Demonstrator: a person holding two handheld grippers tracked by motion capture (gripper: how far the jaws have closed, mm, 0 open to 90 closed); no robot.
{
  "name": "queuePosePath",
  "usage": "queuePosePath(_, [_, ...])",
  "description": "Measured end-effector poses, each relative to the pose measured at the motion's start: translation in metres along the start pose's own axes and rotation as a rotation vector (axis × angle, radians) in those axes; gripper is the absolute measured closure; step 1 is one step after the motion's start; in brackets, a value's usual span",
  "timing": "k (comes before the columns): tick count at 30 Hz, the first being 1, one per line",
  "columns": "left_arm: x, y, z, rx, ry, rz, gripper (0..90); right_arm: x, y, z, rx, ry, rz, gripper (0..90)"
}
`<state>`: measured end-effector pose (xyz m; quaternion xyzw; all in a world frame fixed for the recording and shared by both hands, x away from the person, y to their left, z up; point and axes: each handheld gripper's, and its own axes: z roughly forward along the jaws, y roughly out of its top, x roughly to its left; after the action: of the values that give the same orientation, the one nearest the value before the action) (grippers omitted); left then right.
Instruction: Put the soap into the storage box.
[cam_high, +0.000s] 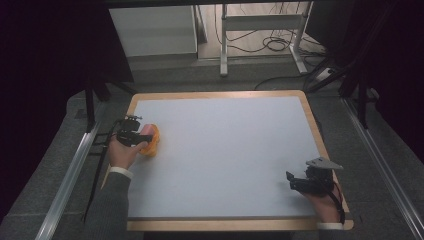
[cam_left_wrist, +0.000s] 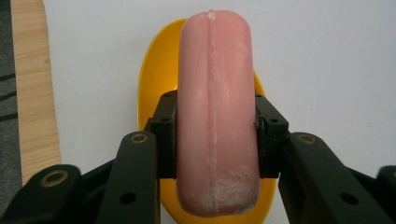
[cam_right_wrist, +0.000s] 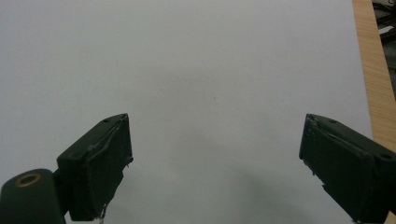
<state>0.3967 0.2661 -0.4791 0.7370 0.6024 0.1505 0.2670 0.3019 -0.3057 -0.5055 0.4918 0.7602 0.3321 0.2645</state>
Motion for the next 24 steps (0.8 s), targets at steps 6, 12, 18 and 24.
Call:
queuePosePath(6, [0.003, -0.003, 0.006, 0.014, 0.004, -0.007, 60.3, 0.001, 0.0, 0.0, 0.001, -0.002, -0.001, 9.0])
queuePosePath(12, [0.004, -0.006, 0.006, -0.013, -0.01, -0.019, 56.0, 0.001, 0.0, 0.0, 0.004, -0.005, -0.005, 9.0])
queuePosePath(18, [0.004, -0.005, -0.009, -0.059, -0.026, -0.013, 26.3, 0.001, 0.0, 0.0, 0.005, -0.013, -0.006, 8.9])
queuePosePath(24, [-0.006, -0.018, -0.027, -0.133, -0.083, 0.056, 22.5, 0.003, 0.0, 0.0, 0.004, -0.012, -0.011, 9.0])
